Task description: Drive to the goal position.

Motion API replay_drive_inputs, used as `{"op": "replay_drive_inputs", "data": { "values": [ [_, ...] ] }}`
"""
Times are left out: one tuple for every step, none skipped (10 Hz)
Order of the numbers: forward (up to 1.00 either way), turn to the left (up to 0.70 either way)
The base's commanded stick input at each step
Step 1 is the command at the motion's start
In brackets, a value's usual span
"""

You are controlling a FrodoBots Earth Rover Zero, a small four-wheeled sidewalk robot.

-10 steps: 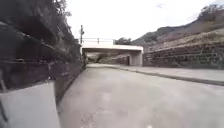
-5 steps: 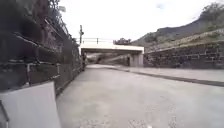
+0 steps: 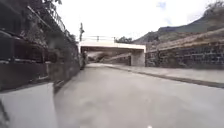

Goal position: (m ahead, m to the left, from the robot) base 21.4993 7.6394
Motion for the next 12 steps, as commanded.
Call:
{"op": "replay_drive_inputs", "data": {
  "values": [
    [0.7, 0.0],
    [0.7, 0.0],
    [0.7, 0.0],
    [0.7, 0.0],
    [0.7, 0.0],
    [0.7, 0.0],
    [0.7, 0.0],
    [0.7, 0.0],
    [0.7, 0.0],
    [0.7, 0.0],
    [0.7, 0.0],
    [0.7, 0.0]
  ]
}}
